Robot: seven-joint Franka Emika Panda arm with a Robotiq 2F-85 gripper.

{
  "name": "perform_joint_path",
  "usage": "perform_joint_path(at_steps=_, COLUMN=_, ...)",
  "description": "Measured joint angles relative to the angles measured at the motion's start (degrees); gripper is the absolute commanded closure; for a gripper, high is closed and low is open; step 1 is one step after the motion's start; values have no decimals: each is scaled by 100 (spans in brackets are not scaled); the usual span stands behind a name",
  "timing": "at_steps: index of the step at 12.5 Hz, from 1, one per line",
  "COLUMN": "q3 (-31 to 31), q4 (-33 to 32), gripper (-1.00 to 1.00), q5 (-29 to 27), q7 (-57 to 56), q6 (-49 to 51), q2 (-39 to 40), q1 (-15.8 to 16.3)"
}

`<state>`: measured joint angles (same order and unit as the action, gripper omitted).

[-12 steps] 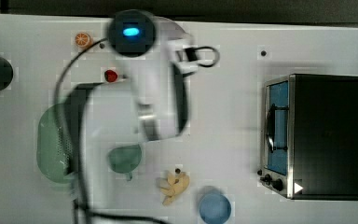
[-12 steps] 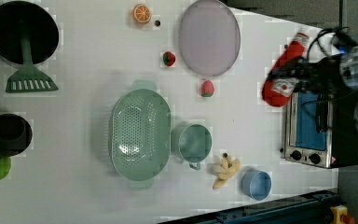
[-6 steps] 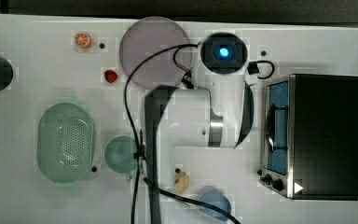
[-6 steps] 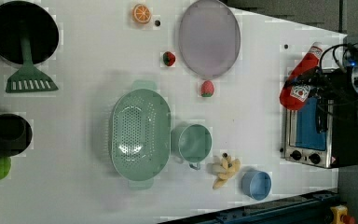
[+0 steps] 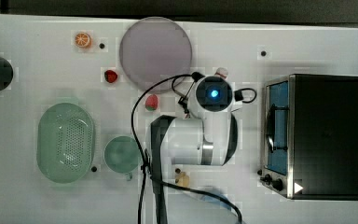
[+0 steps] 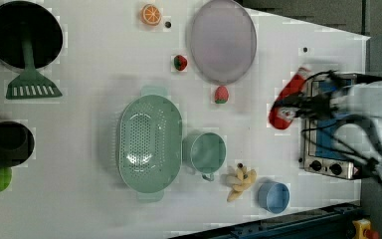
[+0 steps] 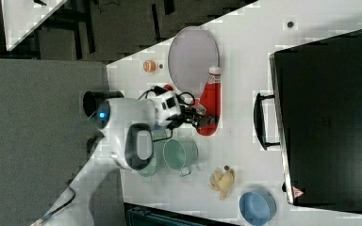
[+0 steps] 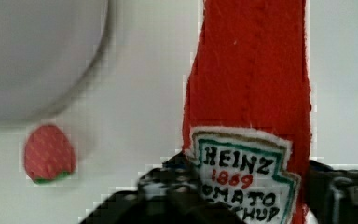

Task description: Pick ketchup from strainer and place it on the table

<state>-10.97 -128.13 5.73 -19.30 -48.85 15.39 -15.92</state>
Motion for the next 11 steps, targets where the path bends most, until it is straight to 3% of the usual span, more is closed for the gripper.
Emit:
perform_joint_path(at_steps=2, q3=-1, q4=-213, gripper=-89, q5=-7, q7=-22, q6=-428, q2=411, q1=98)
perform_joint_path(at_steps=3, q3=-31, q4=-291, gripper=-100, q5=-6, q7=-25, q6=-635, q2=585, q1=113)
perform_joint_path(at_steps=7, q3=-85, q4=-504, gripper=-100, q5=37, q7=-25, q6=-615, q2=582, q1=185)
perform_joint_path(at_steps=9, q3=-104, q4=-459, gripper=-100, q5=16, q7=-25, q6=-504, q2=113, q1=181)
perform_joint_path(at_steps=11, q3=-113, q4=-11, gripper=-100, q5=20, q7=-25, q6=176, q2=-541, q1=185)
